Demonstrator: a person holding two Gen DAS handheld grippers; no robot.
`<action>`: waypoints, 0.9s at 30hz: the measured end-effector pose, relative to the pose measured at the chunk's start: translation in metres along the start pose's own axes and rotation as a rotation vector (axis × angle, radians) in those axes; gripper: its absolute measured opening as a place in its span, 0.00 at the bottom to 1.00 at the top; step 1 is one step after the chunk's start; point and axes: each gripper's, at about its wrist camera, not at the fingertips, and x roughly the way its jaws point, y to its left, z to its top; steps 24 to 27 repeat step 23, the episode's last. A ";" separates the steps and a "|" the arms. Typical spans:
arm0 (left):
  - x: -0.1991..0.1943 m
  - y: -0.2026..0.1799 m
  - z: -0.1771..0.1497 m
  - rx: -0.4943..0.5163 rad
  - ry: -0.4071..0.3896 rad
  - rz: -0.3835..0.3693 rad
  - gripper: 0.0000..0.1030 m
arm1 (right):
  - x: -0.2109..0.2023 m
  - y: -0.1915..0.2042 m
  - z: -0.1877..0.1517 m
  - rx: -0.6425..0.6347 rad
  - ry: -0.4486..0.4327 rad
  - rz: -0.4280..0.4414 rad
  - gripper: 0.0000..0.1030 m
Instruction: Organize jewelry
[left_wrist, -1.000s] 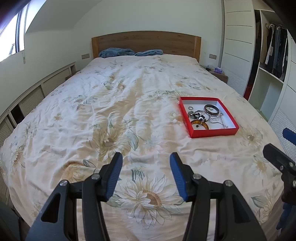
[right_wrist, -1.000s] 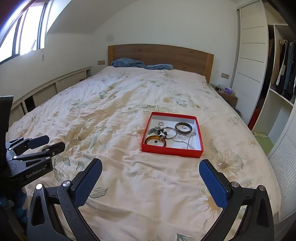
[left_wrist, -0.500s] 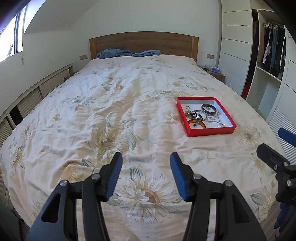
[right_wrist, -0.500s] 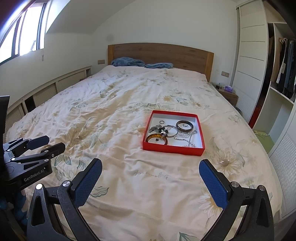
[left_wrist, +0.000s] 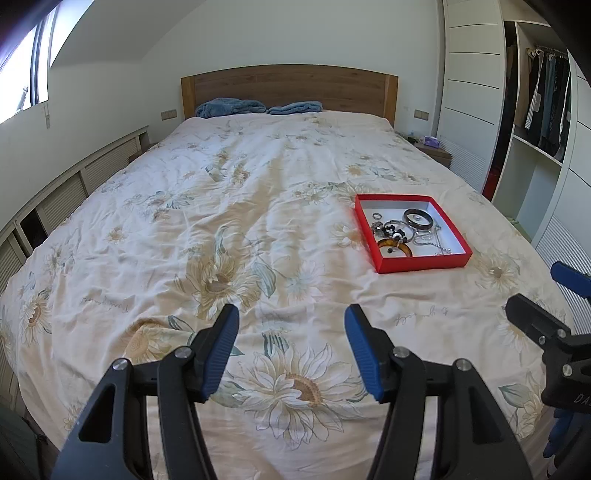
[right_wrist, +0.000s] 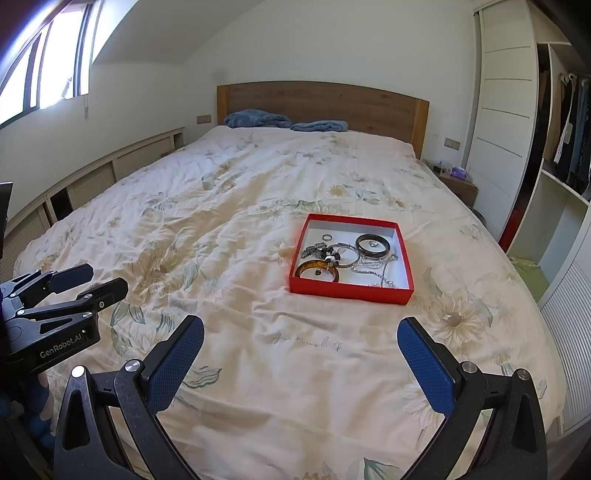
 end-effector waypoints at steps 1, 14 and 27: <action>0.000 0.000 0.000 0.000 0.000 0.000 0.56 | 0.000 0.000 -0.001 0.000 0.001 0.000 1.00; 0.001 0.000 -0.001 -0.002 0.002 0.001 0.56 | 0.001 0.002 -0.001 -0.001 0.005 0.000 1.00; -0.003 0.001 -0.004 -0.004 0.008 -0.004 0.56 | 0.001 0.002 -0.002 -0.001 0.006 0.000 1.00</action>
